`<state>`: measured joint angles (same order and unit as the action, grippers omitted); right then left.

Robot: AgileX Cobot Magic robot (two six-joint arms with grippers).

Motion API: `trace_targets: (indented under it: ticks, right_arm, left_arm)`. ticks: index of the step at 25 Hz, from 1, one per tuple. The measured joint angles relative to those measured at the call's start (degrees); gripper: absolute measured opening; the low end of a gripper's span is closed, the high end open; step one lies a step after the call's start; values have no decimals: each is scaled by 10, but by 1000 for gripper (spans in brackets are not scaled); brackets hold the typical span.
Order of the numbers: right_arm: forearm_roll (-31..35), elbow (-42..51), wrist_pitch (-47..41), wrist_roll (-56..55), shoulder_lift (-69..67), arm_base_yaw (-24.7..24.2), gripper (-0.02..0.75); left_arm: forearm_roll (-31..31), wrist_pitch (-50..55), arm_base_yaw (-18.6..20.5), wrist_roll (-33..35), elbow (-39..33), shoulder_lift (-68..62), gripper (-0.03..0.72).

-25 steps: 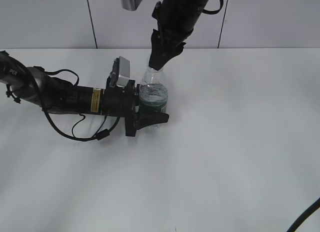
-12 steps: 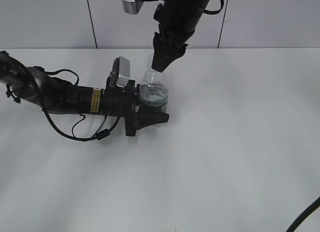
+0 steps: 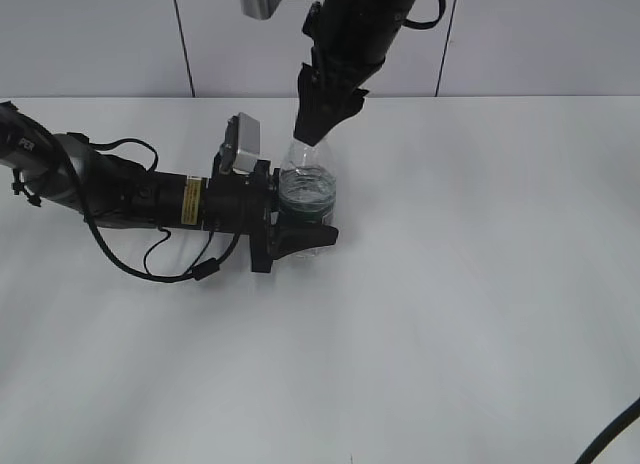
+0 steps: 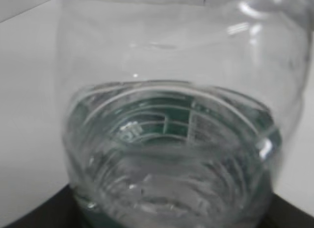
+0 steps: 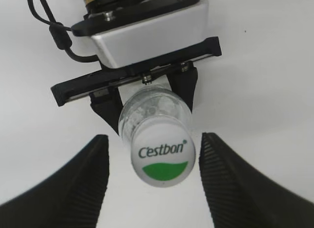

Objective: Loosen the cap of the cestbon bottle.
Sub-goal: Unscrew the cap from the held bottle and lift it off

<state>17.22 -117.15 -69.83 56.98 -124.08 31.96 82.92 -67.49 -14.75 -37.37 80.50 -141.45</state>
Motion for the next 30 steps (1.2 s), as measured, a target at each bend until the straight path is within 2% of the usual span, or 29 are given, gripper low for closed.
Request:
trace_targets:
  ticks: [7,10,14,18,23,27,30]
  right_arm:
    - [-15,0,0,-72,16,0,461]
    - [-41,-5,0,-132,23,0,500]
    - [-52,-16,0,-213,24,0,514]
    - [-52,-37,-1,-353,24,0,513]
    - [-52,-48,-1,-590,24,0,514]
    - [-52,-48,-1,-695,24,0,514]
    - [-43,-48,-2,-730,20,0,514]
  left_arm:
    - [0,0,0,0,0,0,412]
    - [0,0,0,0,0,0,412]
    - [0,0,0,0,0,0,412]
    - [-1,0,0,0,0,0,412]
    - [-1,0,0,-1,0,0,412]
    - [-1,0,0,-1,0,0,412]
    - [-1,0,0,-1,0,0,412]
